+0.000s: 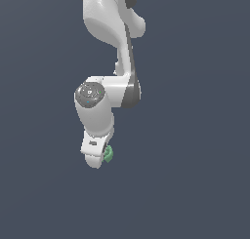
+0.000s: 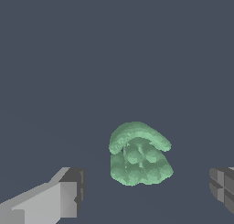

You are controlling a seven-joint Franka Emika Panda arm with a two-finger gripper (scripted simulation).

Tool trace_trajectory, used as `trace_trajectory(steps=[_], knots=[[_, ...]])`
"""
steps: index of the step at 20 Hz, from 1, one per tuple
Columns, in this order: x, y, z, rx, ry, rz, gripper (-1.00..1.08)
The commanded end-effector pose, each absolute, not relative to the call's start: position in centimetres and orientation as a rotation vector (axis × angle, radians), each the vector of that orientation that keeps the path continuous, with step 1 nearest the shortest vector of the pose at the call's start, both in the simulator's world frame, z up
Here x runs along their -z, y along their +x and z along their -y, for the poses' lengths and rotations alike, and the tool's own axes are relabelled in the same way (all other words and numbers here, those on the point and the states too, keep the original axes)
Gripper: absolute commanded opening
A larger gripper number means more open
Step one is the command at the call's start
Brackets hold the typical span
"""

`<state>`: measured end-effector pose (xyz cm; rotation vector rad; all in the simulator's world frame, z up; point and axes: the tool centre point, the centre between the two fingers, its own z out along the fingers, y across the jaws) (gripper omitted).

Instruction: Pick up the object and move it to a goal position.

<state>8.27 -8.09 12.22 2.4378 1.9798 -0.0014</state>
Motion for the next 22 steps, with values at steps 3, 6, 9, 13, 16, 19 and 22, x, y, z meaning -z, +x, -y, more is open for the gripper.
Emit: trace_trajectory(steps=[3,6,9,13,16,19,22], knots=[[-12.0,8.5,8.5,0.000,2.396,-2.032,1.00],[-11.9,8.5,8.7,0.000,2.383,-2.047,1.00],[-11.9,8.5,8.7,0.000,2.385,-2.045,1.00],[-11.2,8.5,8.7,0.000,2.384,-2.046,1.00],[-9.8,8.4,8.7,0.000,2.383,-2.047,1.00],[-8.1,8.4,8.7,0.000,2.382,-2.049,1.00],[-7.0,8.4,8.6,0.000,2.380,-2.050,1.00]])
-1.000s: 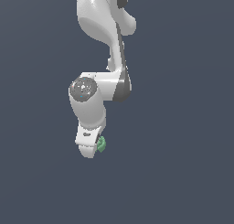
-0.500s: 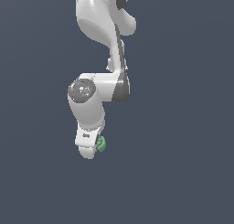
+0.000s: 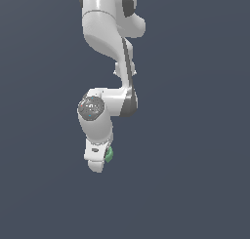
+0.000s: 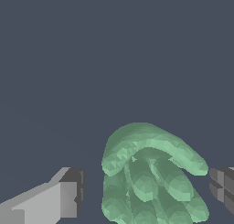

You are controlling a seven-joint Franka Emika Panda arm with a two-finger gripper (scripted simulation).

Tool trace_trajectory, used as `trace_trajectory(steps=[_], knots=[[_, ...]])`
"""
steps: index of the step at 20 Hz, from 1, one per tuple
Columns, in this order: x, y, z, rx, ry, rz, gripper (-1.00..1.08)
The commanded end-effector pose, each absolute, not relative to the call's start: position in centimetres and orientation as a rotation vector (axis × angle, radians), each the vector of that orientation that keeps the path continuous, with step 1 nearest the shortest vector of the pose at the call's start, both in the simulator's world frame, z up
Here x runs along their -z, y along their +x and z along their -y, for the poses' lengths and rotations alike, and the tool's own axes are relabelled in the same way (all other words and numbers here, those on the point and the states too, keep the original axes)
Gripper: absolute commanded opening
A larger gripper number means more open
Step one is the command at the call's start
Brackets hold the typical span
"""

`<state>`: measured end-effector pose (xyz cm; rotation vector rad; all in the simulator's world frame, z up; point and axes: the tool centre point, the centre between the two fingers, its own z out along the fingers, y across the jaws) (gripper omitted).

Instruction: Pick up the object and move it to a goal position.

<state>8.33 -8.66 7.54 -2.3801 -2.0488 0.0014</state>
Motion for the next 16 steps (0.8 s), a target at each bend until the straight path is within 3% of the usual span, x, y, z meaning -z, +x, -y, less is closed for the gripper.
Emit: trace_trajectory(steps=[1,6,7,16], knots=[[-6.84,8.37,8.66,0.000,-2.380,2.050,1.00],[-6.87,8.50,8.71,0.000,-2.381,2.050,1.00],[-6.87,8.50,8.71,0.000,-2.381,2.050,-1.00],[-6.87,8.50,8.71,0.000,-2.381,2.050,-1.00]])
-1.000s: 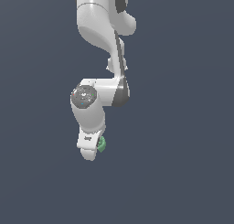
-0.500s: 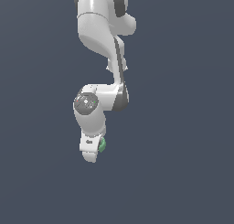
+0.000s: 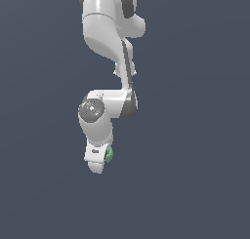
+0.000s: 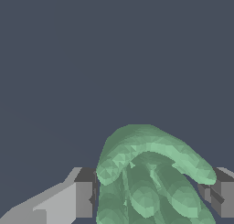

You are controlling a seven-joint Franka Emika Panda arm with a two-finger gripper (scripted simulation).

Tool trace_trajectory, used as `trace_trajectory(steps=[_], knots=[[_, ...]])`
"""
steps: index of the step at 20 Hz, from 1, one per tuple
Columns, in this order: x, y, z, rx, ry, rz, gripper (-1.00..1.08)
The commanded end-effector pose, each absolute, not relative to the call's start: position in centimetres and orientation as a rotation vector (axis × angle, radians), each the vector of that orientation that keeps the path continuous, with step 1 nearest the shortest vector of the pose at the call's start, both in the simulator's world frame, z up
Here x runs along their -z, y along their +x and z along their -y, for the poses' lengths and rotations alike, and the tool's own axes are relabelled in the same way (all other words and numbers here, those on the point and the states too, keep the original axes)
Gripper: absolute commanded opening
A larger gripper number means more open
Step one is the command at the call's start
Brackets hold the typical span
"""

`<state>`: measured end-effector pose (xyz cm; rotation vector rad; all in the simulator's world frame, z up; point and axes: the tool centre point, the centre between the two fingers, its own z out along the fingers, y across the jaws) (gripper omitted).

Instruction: Pick up the object and move it to a goal position.

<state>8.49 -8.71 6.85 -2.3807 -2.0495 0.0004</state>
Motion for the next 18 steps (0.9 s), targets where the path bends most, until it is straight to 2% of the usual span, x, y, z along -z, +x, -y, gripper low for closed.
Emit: trace_trajectory(steps=[1,9,18], knots=[[-6.9,8.5,8.7,0.000,-2.381,2.050,-1.00],[-8.3,8.1,7.3,0.000,-2.381,2.050,-1.00],[-14.0,6.6,1.5,-0.003,-2.381,2.051,-1.00]])
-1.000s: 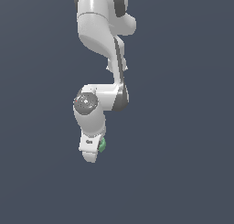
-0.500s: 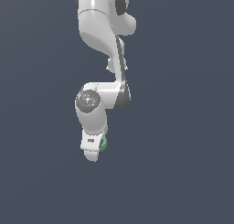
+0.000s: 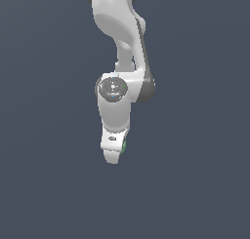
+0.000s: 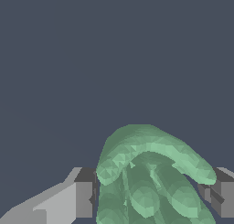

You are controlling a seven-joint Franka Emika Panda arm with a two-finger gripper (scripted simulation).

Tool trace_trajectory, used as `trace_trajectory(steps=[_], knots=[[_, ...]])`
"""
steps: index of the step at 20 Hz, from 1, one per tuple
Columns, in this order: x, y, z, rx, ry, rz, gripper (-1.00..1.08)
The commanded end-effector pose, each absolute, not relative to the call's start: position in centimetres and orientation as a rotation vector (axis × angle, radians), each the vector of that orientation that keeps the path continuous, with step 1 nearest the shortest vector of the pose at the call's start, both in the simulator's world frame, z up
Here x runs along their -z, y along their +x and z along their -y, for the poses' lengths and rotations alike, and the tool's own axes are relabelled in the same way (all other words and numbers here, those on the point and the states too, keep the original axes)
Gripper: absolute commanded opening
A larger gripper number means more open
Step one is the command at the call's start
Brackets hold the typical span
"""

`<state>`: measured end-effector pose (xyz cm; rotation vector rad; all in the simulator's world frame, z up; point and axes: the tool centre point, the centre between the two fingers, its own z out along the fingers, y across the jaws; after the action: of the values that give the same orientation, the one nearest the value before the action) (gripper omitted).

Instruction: Pick up the object and move it to a goal position.

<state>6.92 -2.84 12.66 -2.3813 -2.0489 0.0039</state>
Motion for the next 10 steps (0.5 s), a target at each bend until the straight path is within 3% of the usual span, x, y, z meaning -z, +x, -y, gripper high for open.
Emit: trace_trajectory(steps=[1,10], knots=[[-14.8,6.4,0.6,-0.003,-2.381,2.052,-1.00],[-22.7,4.4,-7.3,-0.004,-2.381,2.053,-1.00]])
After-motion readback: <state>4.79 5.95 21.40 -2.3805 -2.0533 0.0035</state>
